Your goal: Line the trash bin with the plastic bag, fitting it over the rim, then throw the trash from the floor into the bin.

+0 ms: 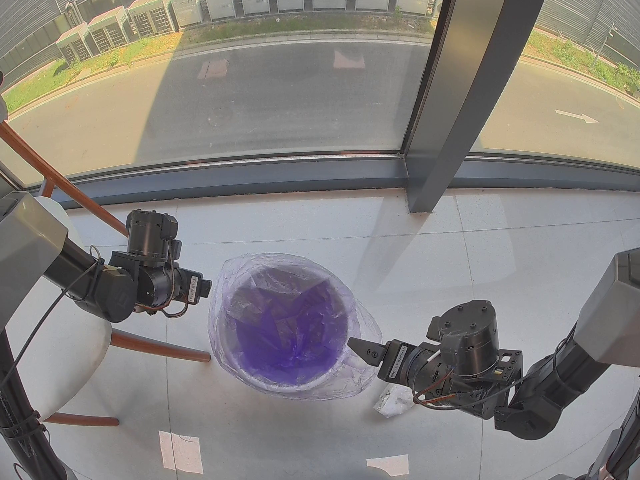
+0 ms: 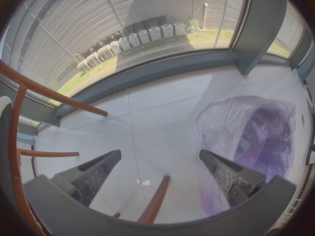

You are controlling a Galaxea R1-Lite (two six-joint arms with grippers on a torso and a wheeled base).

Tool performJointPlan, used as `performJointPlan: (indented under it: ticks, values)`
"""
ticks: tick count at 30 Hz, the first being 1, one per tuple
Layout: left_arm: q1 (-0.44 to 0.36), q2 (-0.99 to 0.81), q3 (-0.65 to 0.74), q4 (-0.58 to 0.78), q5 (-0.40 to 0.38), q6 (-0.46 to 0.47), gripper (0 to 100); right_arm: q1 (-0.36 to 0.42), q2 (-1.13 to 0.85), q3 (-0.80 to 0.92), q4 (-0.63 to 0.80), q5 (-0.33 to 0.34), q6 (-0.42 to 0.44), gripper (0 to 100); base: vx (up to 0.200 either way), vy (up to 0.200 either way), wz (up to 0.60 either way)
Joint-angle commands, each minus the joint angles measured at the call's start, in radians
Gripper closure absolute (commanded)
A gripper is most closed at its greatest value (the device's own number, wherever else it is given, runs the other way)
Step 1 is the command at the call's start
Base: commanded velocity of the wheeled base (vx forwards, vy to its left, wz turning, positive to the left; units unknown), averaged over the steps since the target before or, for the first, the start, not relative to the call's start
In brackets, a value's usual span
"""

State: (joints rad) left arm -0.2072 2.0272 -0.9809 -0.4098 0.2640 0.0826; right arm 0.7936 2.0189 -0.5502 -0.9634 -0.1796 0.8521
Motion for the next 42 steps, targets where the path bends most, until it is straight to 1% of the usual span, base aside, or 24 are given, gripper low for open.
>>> performJointPlan:
  ticks: [1,3,6,10,14,15,17,19,21,23,24,26,27,29,31,32,33,34,38,42]
  values:
    - [-0.008,0.013,-0.013,-0.052,-0.006,-0.003,0,0.003,-0.003,0.004,0.000,0.000,0.001,0,0.000,0.000,0.00]
    - [-0.011,0.007,-0.024,-0.057,-0.019,-0.003,0,0.003,-0.006,0.006,0.000,0.000,0.001,0,0.000,0.000,0.00]
    - [-0.032,-0.067,-0.012,-0.047,-0.039,-0.023,0,0.003,-0.006,0.006,0.000,0.000,0.001,0,0.000,0.000,0.00]
    - [-0.089,-0.194,0.018,0.025,-0.048,-0.092,0,0.001,-0.006,0.009,0.000,-0.001,0.002,0,0.000,0.000,0.00]
    - [-0.182,-0.387,0.005,0.157,-0.109,-0.214,0,-0.007,-0.012,0.006,-0.003,-0.001,0.001,0,0.000,0.000,0.00]
    - [-0.215,-0.450,0.001,0.217,-0.123,-0.262,0,-0.013,-0.014,0.004,-0.012,-0.001,0.001,0,0.000,0.000,0.00]
    - [-0.261,-0.527,0.004,0.298,-0.134,-0.317,0,-0.016,-0.019,0.003,-0.037,-0.001,-0.004,0,0.000,0.000,0.00]
    - [-0.356,-0.697,0.001,0.486,-0.154,-0.420,0,-0.042,-0.043,0.015,-0.104,0.000,-0.008,0,0.000,0.000,0.00]
    - [-0.406,-0.800,0.011,0.595,-0.169,-0.497,0,-0.059,-0.075,0.053,-0.129,0.006,-0.008,0,0.000,0.000,0.00]
    - [-0.420,-0.883,0.047,0.655,-0.210,-0.590,0,-0.079,-0.118,0.113,-0.130,0.019,-0.007,0,0.000,0.000,0.00]
    - [-0.419,-0.924,0.091,0.652,-0.241,-0.646,0,-0.091,-0.149,0.151,-0.127,0.031,-0.007,0,0.000,0.000,0.00]
    - [-0.416,-0.964,0.142,0.621,-0.261,-0.684,0,-0.116,-0.186,0.184,-0.117,0.051,-0.007,0,0.000,0.000,0.00]
    - [-0.416,-0.964,0.142,0.621,-0.261,-0.684,0,-0.116,-0.186,0.184,-0.117,0.051,-0.007,0,0.000,0.000,0.00]
    - [-0.412,-1.009,0.245,0.528,-0.272,-0.684,0,-0.149,-0.226,0.199,-0.058,0.054,-0.013,0,0.000,0.000,0.00]
    - [-0.403,-1.018,0.298,0.437,-0.301,-0.684,0,-0.171,-0.233,0.196,-0.026,0.052,-0.024,0,0.000,0.000,0.00]
    - [-0.403,-1.018,0.298,0.437,-0.301,-0.684,0,-0.171,-0.233,0.196,-0.026,0.052,-0.024,0,-0.200,0.000,0.00]
    - [-0.385,-1.019,0.321,0.394,-0.332,-0.682,0,-0.185,-0.232,0.193,-0.021,0.051,-0.041,0,-0.200,0.000,0.00]
    - [-0.379,-1.019,0.321,0.393,-0.339,-0.682,0,-0.188,-0.230,0.191,-0.021,0.052,-0.051,0,-0.200,0.000,0.00]
    - [-0.379,-1.018,0.321,0.393,-0.345,-0.681,0,-0.189,-0.224,0.190,-0.021,0.051,-0.091,0,-0.200,0.000,0.00]
    - [-0.379,-1.018,0.320,0.391,-0.347,-0.652,0,-0.197,-0.220,0.185,-0.021,0.051,-0.099,0,-0.200,0.000,0.00]
